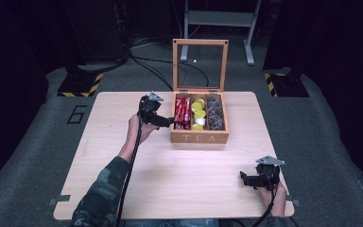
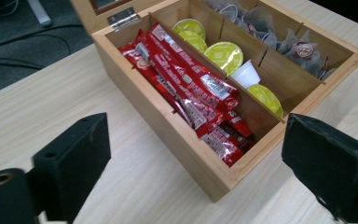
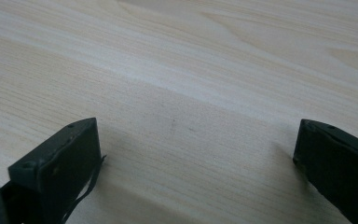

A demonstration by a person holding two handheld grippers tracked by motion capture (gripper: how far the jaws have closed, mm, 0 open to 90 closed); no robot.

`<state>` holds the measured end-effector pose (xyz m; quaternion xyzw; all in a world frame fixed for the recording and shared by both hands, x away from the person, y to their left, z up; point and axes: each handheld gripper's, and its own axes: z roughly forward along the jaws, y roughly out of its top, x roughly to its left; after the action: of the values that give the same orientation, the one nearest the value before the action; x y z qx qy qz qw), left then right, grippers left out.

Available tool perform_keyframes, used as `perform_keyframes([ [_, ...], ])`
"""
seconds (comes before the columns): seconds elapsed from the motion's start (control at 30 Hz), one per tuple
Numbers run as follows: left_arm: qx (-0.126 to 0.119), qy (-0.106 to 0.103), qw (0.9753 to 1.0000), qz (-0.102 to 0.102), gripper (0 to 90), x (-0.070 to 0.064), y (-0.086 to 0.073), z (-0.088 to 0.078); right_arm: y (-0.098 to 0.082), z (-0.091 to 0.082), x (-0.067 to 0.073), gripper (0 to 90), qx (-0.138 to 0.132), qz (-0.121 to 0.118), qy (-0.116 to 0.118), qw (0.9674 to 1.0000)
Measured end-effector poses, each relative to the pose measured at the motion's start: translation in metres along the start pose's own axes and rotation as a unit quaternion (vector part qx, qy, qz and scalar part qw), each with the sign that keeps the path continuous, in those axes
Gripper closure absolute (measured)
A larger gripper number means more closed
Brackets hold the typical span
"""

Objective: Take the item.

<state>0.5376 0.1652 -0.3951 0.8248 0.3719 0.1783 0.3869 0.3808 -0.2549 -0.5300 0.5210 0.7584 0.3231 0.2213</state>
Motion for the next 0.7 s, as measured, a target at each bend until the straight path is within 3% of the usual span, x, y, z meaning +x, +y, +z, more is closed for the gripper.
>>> perform_keyframes([
  [0.13, 0.004, 0.001, 0.9999, 0.015, 17.9, -0.004, 0.006, 0.007, 0.0, 0.0, 0.0, 0.0, 0.0, -0.001, 0.0, 1.0],
  [0.3, 0.002, -0.013, 0.9999, 0.0, 24.6, -0.004, 0.014, 0.02, 0.0, 0.0, 0.0, 0.0, 0.0, -0.002, 0.001, 1.0],
  [0.7, 0.02, -0.004, 0.9998, 0.004, 42.6, -0.005, 0.024, 0.053, 0.0, 0.0, 0.0, 0.0, 0.001, -0.009, 0.003, 1.0],
])
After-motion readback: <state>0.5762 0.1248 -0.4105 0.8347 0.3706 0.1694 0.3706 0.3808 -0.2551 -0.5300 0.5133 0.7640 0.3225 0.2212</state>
